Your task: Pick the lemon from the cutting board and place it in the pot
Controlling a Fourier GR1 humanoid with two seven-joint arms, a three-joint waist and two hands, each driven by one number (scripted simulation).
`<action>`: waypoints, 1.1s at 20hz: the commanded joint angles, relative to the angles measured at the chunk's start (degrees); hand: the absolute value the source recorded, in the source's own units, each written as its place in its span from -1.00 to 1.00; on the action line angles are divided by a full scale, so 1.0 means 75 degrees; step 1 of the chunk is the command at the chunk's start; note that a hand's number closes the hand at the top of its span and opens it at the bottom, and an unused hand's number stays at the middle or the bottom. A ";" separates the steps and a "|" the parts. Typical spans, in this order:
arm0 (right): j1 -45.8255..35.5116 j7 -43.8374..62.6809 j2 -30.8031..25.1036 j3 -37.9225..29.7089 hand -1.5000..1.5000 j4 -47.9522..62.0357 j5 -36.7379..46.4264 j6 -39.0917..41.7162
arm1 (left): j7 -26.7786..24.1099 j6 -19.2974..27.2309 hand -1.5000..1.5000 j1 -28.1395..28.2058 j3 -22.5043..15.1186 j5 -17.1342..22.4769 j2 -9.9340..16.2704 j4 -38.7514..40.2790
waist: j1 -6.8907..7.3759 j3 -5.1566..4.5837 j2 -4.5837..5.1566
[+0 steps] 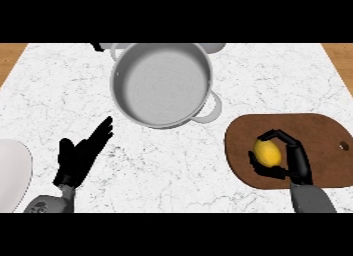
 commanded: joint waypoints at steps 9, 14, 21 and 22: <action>0.1444 0.3494 0.0788 0.2038 1.00 -0.4548 0.2755 -0.2380 | 0.0381 -0.0112 0.00 -0.0423 0.0277 0.0016 -0.0085 -0.0003 | 0.0014 0.0132 0.0060; 0.1081 0.5641 0.0785 0.2536 1.00 -0.5939 0.4456 -0.2259 | -0.0021 -0.0055 0.00 -0.0187 0.0084 -0.0288 -0.0331 0.0331 | 0.0027 0.0130 0.0072; -0.1020 0.8843 0.1238 0.2874 1.00 -0.6288 0.6466 -0.0733 | 0.0523 -0.0269 0.00 0.0253 0.0220 -0.0036 -0.0090 -0.0704 | 0.0184 0.0136 0.0069; -0.1495 0.9110 0.1240 0.3003 1.00 -0.6051 0.6578 -0.0513 | 0.0560 -0.0335 0.00 0.0114 0.0241 -0.0052 -0.0047 -0.0617 | 0.0195 0.0137 0.0078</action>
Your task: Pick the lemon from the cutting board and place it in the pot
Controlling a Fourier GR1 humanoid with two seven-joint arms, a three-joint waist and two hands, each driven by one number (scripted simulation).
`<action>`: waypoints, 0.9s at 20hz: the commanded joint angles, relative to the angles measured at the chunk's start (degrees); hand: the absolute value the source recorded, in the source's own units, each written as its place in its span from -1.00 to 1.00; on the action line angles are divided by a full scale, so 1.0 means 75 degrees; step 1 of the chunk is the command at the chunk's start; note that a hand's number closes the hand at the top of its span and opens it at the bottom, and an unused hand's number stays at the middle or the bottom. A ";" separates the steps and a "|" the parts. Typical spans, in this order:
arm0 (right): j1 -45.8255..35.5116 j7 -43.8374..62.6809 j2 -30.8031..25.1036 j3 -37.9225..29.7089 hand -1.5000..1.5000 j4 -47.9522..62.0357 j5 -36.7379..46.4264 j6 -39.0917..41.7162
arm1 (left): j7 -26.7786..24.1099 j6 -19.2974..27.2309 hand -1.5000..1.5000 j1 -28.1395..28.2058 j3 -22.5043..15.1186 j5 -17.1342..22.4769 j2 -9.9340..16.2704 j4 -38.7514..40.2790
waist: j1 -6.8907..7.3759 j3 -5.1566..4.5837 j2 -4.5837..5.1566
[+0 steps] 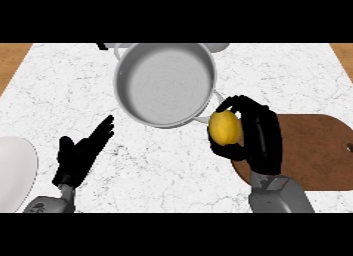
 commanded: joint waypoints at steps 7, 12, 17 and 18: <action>-0.3900 0.3273 0.0113 0.0435 1.00 0.1828 0.0542 0.1732 | -0.0367 -0.0229 0.00 -0.0315 0.0221 -0.0086 -0.0008 0.0611 | 0.0140 0.0002 0.0046; -0.5268 0.3292 0.0114 0.0468 1.00 0.4020 0.0159 0.1462 | -0.0202 -0.0317 0.00 -0.0530 0.0206 -0.0188 0.0004 0.0623 | 0.0206 0.0006 0.0070; -0.6293 0.3677 0.0114 0.0583 1.00 0.5870 0.0997 0.1845 | -0.0424 -0.0218 0.00 -0.0203 -0.0016 -0.0324 -0.0198 0.0396 | 0.0314 -0.0002 0.0100; -0.6117 0.3981 0.0114 0.1106 1.00 0.6037 0.1301 0.1858 | -0.0172 -0.0189 0.00 -0.0555 0.0035 -0.0308 -0.0202 0.0463 | 0.0303 -0.0004 0.0105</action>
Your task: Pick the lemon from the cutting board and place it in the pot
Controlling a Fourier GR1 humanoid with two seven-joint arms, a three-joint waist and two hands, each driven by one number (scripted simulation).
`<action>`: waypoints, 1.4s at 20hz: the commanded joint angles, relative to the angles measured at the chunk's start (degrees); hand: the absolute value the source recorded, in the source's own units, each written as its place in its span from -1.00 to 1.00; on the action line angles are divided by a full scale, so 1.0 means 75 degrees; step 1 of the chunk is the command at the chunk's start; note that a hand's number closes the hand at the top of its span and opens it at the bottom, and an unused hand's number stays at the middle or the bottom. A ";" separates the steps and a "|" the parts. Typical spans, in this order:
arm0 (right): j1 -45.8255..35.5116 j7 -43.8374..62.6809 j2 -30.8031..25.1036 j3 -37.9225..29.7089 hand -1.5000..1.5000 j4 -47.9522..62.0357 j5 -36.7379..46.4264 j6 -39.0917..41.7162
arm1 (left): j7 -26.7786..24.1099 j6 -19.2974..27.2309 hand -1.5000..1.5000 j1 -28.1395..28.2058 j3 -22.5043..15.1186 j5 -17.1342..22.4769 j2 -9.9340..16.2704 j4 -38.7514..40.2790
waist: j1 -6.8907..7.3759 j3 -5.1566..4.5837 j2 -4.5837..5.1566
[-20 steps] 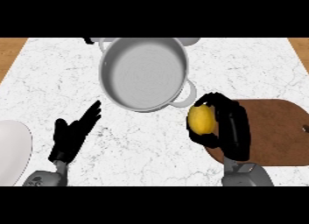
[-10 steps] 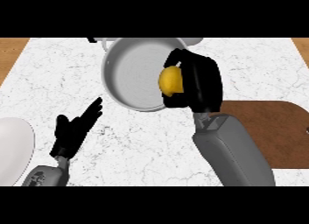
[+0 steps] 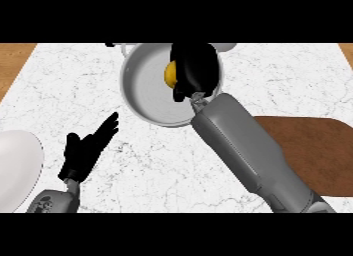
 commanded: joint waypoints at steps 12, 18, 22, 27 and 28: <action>-0.1817 0.1776 0.0001 -0.0102 -1.00 0.4059 -0.1841 0.1720 | 0.0194 -0.0034 0.00 -0.0648 -0.0163 -0.0176 -0.0260 0.0204 | 0.0566 -0.0003 0.0166; -0.1617 0.0442 0.0001 0.0001 -1.00 0.3488 -0.2528 -0.0389 | 0.0055 -0.0157 0.00 -0.0403 -0.0327 -0.0215 -0.0336 0.0199 | 0.0536 0.0013 0.0162; -0.1592 -0.0257 0.0001 -0.0397 -1.00 0.2815 -0.2881 -0.2319 | 0.0154 -0.0043 0.00 -0.0444 -0.0366 -0.0265 -0.0407 0.0020 | 0.0616 0.0032 0.0164; -0.1676 -0.0450 0.0001 -0.0744 -1.00 0.2290 -0.3355 -0.4408 | 0.0096 -0.0027 0.00 -0.0488 -0.0259 -0.0276 -0.0388 0.0285 | 0.0385 0.0017 0.0093; -0.1476 -0.0758 0.0001 -0.0869 -1.00 0.2407 -0.3282 -0.4928 | 0.0060 0.0128 0.00 -0.0440 -0.0234 -0.0343 -0.0444 0.0327 | 0.0290 0.0018 0.0109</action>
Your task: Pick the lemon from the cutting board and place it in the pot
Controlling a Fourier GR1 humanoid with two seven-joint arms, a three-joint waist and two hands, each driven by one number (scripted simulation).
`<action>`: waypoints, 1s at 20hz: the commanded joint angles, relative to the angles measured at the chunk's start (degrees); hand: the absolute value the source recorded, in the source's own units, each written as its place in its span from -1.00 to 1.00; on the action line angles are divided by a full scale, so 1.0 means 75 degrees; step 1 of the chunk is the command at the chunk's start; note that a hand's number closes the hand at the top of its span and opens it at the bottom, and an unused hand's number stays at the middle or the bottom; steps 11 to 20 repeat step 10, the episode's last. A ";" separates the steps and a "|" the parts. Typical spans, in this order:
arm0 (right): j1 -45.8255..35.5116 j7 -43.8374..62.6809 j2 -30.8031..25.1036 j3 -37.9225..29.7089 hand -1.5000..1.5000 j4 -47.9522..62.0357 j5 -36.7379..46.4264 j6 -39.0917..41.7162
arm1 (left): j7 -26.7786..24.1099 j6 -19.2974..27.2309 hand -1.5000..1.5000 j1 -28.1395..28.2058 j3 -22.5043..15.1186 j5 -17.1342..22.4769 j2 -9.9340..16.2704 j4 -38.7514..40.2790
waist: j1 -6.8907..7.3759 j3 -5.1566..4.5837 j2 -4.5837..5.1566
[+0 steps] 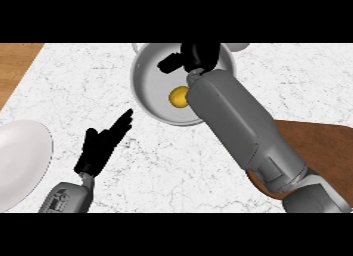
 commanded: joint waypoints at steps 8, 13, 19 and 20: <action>0.1047 -0.2320 -0.0001 -0.0912 -1.00 -0.0993 -0.1174 -0.2895 | -0.0338 -0.0075 0.00 0.0012 0.0659 0.0200 0.0314 0.0383 | -0.0579 -0.0004 -0.0117; 0.1320 -0.2296 -0.0002 -0.0887 -1.00 -0.1728 -0.1232 -0.2790 | 0.0306 0.0121 0.00 0.0289 0.0476 0.0145 0.0208 -0.0251 | -0.0671 -0.0001 -0.0202; 0.1320 -0.2296 -0.0002 -0.0887 -1.00 -0.1728 -0.1232 -0.2790 | 0.0306 0.0121 0.00 0.0289 0.0476 0.0145 0.0208 -0.0251 | -0.0671 -0.0001 -0.0202; 0.1320 -0.2296 -0.0002 -0.0887 -1.00 -0.1728 -0.1232 -0.2790 | 0.0306 0.0121 0.00 0.0289 0.0476 0.0145 0.0208 -0.0251 | -0.0671 -0.0001 -0.0202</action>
